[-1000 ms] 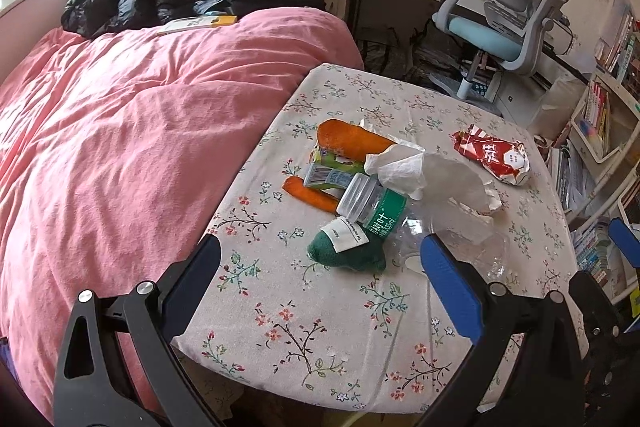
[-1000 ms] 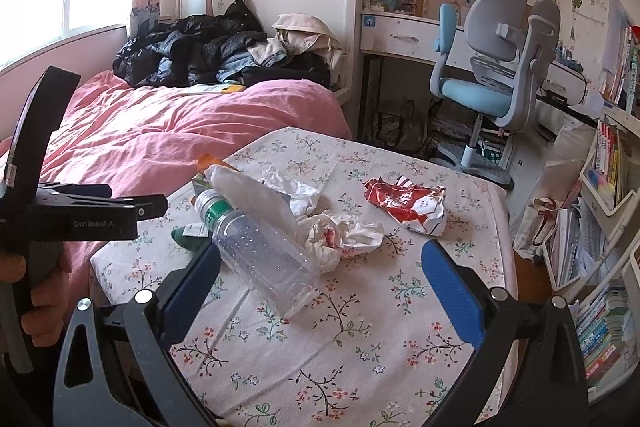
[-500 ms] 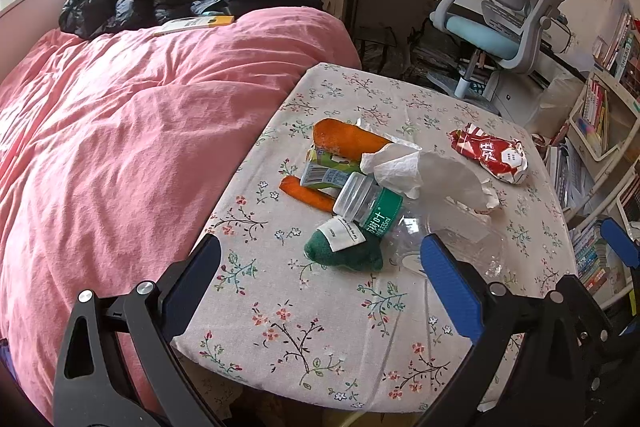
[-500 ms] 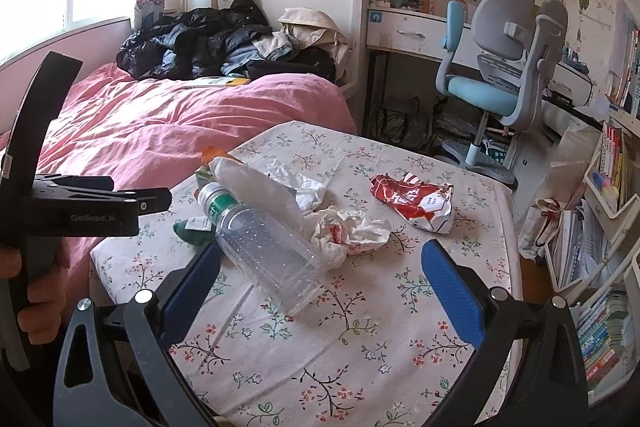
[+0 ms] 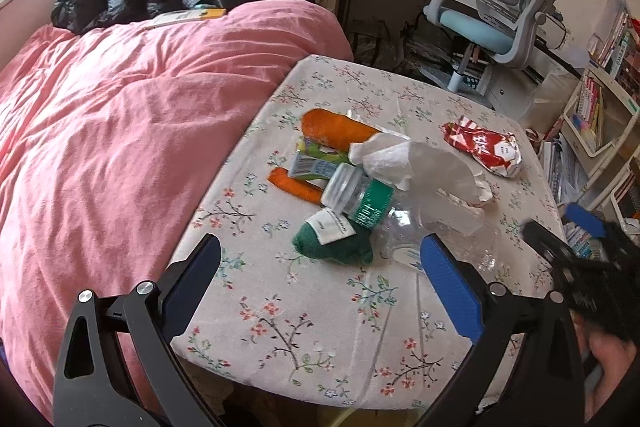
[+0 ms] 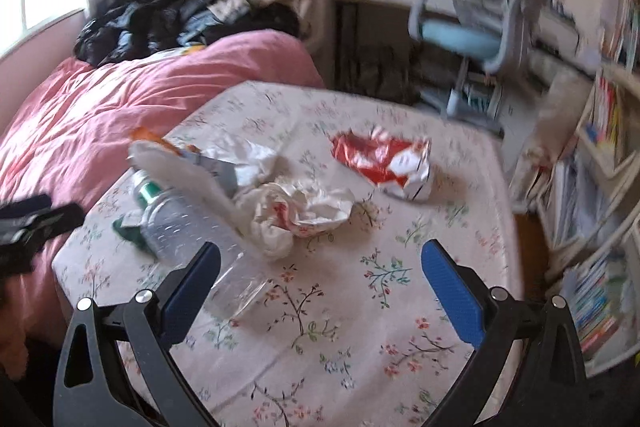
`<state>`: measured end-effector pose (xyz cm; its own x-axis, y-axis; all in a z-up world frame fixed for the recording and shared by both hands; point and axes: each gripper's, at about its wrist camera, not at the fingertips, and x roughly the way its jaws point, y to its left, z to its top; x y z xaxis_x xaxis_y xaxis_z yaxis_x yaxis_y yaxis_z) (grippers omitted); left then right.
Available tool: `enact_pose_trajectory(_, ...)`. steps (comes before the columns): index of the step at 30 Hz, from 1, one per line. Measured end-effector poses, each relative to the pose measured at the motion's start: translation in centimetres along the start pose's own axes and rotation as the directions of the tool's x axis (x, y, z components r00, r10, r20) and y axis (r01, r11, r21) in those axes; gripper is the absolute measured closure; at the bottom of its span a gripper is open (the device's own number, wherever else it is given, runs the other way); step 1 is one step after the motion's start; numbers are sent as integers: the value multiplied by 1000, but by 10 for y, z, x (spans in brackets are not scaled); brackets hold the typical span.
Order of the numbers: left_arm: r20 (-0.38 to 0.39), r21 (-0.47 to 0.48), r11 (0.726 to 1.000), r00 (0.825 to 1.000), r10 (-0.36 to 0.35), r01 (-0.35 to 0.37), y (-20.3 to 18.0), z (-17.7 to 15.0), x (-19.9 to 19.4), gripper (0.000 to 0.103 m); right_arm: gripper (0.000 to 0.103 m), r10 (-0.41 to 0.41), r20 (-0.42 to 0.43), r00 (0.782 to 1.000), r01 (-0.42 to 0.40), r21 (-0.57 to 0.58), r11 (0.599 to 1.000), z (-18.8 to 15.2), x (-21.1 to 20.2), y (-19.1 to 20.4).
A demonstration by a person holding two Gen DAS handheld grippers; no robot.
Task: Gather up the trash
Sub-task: 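Grasp the clear plastic bottle with the left tool while the right tool grasps white tissue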
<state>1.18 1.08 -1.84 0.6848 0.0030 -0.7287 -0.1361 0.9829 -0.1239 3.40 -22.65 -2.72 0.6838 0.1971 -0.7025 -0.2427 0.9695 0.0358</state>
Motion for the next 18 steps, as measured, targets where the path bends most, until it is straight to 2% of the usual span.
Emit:
enact_pose_trajectory(6,-22,3,1000,1000,-5,5,-2,-1,4,6,8,11,-133,991,-6,38,999,0,46,8)
enact_pose_trajectory(9,-25,-6,1000,1000,2,-2,0,0,5,6,16,127,-213,969,-119,50,992,-7,53,27)
enact_pose_trajectory(10,-36,-10,1000,999,6,-6,3,1,6,6,18,157,-224,962,-157,20,987,-9,49,38)
enact_pose_trajectory(14,-81,-29,1000,997,-14,12,6,0,12,6,18,107,-189,976,-128,-104,986,-14,29,59)
enact_pose_trajectory(18,-99,26,999,995,-20,23,-8,-4,15,6,18,107,-191,976,-116,-33,993,-14,31,42)
